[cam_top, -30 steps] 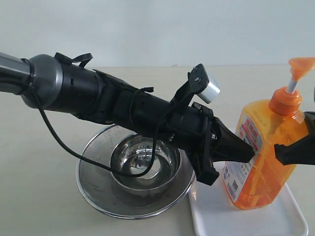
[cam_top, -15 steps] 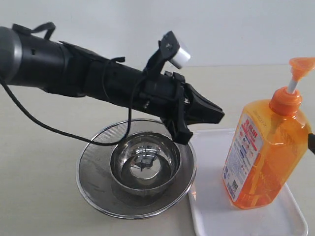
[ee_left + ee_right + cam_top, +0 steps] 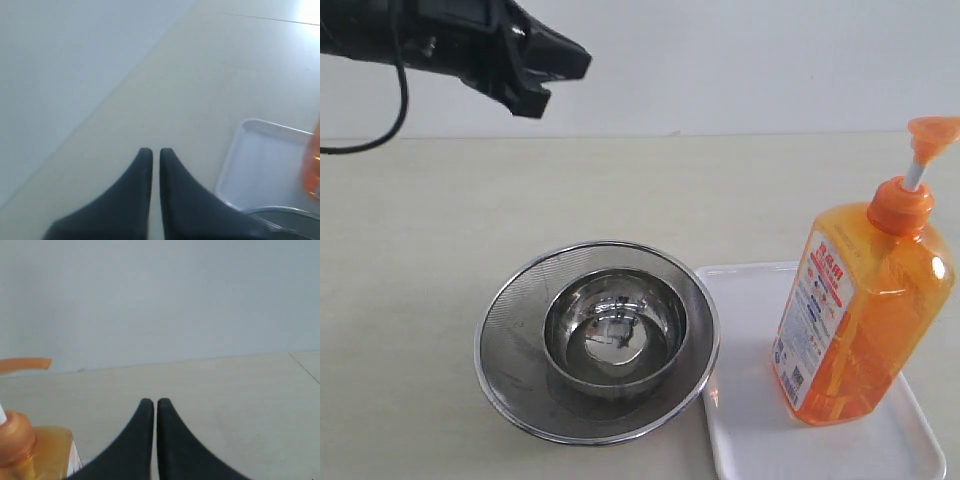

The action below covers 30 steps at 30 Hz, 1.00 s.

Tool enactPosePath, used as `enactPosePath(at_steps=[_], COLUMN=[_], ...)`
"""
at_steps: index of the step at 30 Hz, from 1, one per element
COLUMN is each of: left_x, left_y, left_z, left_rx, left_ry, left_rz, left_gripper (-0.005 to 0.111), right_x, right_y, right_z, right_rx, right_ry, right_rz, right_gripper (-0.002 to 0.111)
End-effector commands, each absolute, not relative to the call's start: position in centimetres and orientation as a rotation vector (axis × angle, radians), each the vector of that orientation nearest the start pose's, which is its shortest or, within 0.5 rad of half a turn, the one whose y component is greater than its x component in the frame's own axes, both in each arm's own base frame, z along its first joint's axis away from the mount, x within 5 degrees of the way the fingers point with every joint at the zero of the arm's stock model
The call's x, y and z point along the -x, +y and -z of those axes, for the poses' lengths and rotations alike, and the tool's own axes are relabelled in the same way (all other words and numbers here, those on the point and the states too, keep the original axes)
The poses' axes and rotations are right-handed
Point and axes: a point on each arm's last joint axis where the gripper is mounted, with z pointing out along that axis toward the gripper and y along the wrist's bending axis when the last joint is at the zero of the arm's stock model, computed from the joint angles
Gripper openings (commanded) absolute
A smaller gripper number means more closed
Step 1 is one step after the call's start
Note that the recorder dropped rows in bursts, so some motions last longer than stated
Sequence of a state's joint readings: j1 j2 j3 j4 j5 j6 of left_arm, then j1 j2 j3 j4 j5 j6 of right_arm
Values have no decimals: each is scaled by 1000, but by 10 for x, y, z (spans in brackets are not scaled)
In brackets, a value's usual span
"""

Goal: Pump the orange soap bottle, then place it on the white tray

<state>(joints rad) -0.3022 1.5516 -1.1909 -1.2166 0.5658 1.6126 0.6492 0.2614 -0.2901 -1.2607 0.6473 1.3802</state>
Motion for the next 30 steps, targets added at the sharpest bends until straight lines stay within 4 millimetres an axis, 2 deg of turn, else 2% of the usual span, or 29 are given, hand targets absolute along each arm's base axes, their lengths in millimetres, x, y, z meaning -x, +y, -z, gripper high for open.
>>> enactPosePath(at_steps=[1,12,15,16,18,20,23,26,30], left_x=[-321,-322,-322,-322,-322,-322,-322,-322,-322], left_y=[-132,-132,-132,-132,-132,-132,-132,-132,-132], left_z=[-340,-340,-340,-340,-340,-340,-340,-340,-340], left_rx=[-931,-929,-929,-929,-929,-929,-929,-929,-929], left_ry=[1720,1721,1721,1721,1721,1721,1721,1721,1721], left_rz=[363,360,360,360,360,360,360,360,360], left_gripper=[5,5,5,5,5,5,5,5,5], right_x=[-70,-69,-66,-63,-55,-55,-58,-57,-51], right_y=[-16,-15,-8,-12,-12,-10,-6,0,14], right_z=[-279,-278,-262,-258,-253,-259,-278,-297,-305], right_rx=[-115,-126,-281,-326,-455,-460,-327,27,404], right_ry=[1613,1624,1794,1885,2026,2014,1880,1749,1660], right_rz=[-119,-139,-352,-320,-381,-433,-466,-355,-287], right_gripper=[0,0,0,0,0,0,0,0,0])
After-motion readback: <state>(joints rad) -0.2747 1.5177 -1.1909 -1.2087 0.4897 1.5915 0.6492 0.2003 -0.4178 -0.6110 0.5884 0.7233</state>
